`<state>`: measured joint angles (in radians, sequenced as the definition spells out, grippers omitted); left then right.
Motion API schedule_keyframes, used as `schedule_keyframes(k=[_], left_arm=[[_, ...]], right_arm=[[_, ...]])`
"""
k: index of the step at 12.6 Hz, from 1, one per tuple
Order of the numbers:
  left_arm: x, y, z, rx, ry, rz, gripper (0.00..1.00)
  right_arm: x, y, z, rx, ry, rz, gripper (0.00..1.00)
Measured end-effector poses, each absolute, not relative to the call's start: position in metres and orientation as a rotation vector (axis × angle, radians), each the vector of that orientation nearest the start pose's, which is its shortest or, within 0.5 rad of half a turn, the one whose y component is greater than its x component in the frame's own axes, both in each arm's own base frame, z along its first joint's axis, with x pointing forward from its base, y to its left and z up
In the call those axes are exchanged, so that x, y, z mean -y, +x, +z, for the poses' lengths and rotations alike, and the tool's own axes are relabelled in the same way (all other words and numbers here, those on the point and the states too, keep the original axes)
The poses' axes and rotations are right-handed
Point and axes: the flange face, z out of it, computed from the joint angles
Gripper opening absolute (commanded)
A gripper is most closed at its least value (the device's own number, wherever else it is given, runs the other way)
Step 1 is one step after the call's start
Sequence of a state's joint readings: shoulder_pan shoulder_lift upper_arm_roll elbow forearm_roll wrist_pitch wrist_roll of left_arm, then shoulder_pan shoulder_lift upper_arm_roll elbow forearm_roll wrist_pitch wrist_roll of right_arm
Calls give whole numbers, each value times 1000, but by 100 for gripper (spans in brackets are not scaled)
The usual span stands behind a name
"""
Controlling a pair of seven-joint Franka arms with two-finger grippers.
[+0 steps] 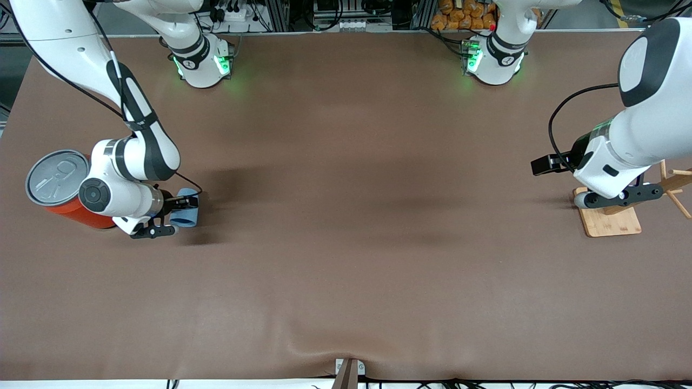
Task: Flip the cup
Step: 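Close the right gripper around the lying blue cup, then carry the blue cup with the right gripper to the table middle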
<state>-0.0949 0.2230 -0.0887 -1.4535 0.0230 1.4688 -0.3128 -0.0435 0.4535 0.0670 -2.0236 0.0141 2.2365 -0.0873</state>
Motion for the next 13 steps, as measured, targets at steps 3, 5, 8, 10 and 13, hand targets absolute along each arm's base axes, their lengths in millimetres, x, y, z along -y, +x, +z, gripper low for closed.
schedule_keyframes(k=[3,5,8,10,13], left_arm=[[103,596,542,198,-3066,309,100],[103,596,542,198,-3066,309,100],[107,595,542,188,-3065,309,100],[112,594,541,181,-3065,309,100],[111,594,542,183,-3065,309,100]], right_arm=[[-15,578,212,165,-3062,403,0],[-26,593,241,213,-3043,464,0],[-90,626,309,391,-3030,393,0],[-164,633,345,559,-3003,281,0],[-273,626,368,727,-2870,176,0]])
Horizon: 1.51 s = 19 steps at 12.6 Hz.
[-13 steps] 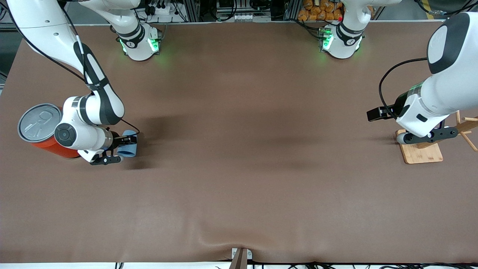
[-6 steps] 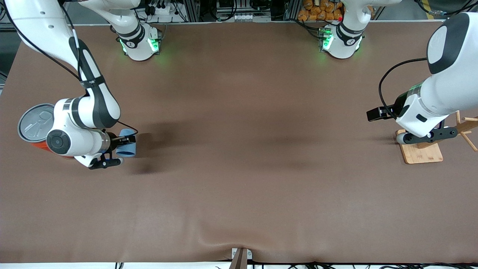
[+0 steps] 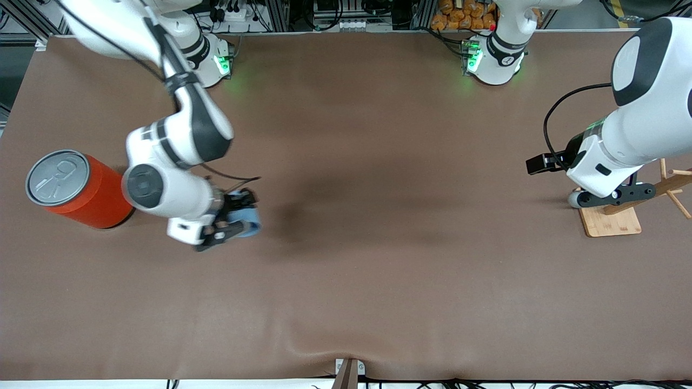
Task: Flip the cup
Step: 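Carry the blue cup with the right gripper to the table middle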
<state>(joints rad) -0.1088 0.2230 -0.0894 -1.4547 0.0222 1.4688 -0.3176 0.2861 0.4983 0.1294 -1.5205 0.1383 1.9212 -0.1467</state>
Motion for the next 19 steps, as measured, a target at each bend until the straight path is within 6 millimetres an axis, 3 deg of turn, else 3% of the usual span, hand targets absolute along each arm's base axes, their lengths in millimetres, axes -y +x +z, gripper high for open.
schedule_keyframes(k=[2,4,6,8,10,13,15,19], left_arm=[[111,595,541,185,-3065,309,100],[108,595,541,192,-3065,309,100],[106,595,541,197,-3065,310,100],[106,595,541,197,-3065,310,100],[106,595,541,197,-3065,310,100],[106,595,541,197,-3065,310,100],[106,595,541,198,-3065,310,100],[106,595,541,198,-3065,310,100]], right_arm=[[-350,617,366,970,-2797,77,0],[-423,603,354,1351,-2707,-109,0],[-470,581,343,1672,-2613,-182,0],[-504,553,339,2011,-2487,-201,0],[-534,524,327,2158,-2402,-181,0],[-561,492,282,2264,-2335,-90,0],[-567,483,259,2291,-2318,-47,0],[-572,472,234,2309,-2302,7,0]])
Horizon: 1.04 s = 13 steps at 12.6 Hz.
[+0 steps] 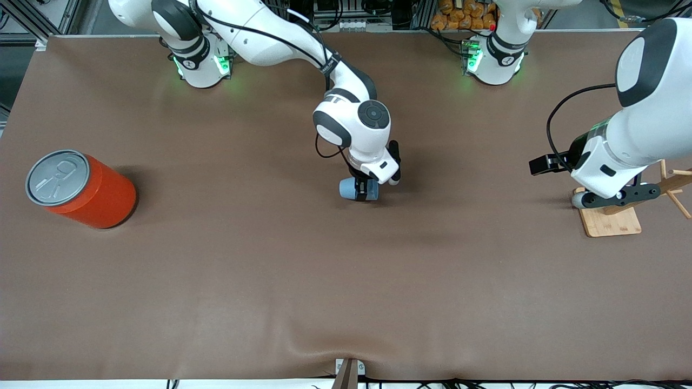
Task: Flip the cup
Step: 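Carry the blue cup with the right gripper to the table middle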
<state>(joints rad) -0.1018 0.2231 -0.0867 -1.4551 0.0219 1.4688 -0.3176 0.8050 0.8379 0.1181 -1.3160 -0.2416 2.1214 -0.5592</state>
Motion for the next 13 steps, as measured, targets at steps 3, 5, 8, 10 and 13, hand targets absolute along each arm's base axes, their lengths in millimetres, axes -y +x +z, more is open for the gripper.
schedule_keyframes(k=[3,5,8,10,13], left_arm=[[105,595,541,199,-3065,310,100],[105,595,541,199,-3065,310,100],[105,595,541,199,-3065,310,100],[105,595,541,200,-3065,310,100],[105,595,541,200,-3065,310,100]], right_arm=[[-583,456,219,-2122,2123,-23,99],[-585,452,215,-2112,2124,-22,100],[-583,456,216,-2103,2126,-19,100],[-582,457,216,-2100,2127,-18,100],[-582,458,217,-2096,2128,-17,100]])
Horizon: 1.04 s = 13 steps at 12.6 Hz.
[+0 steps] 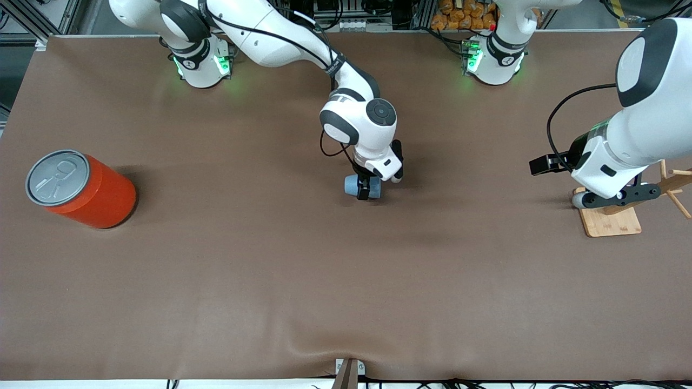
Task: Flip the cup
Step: 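Carry the blue cup with the right gripper to the table middle, then lower the cup on its side and open the right gripper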
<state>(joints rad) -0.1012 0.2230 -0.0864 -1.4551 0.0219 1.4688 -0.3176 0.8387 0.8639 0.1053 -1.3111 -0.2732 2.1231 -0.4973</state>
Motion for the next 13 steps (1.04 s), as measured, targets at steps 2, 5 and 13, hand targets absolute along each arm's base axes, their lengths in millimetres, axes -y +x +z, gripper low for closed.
schedule_keyframes(k=[2,5,13], left_arm=[[105,595,541,200,-3065,310,100],[105,595,541,200,-3065,310,100],[110,599,527,187,-3058,343,100]], right_arm=[[-582,459,219,2311,-2354,23,100],[-580,460,229,2310,-2372,83,100],[-551,481,361,2169,-2490,99,100]])
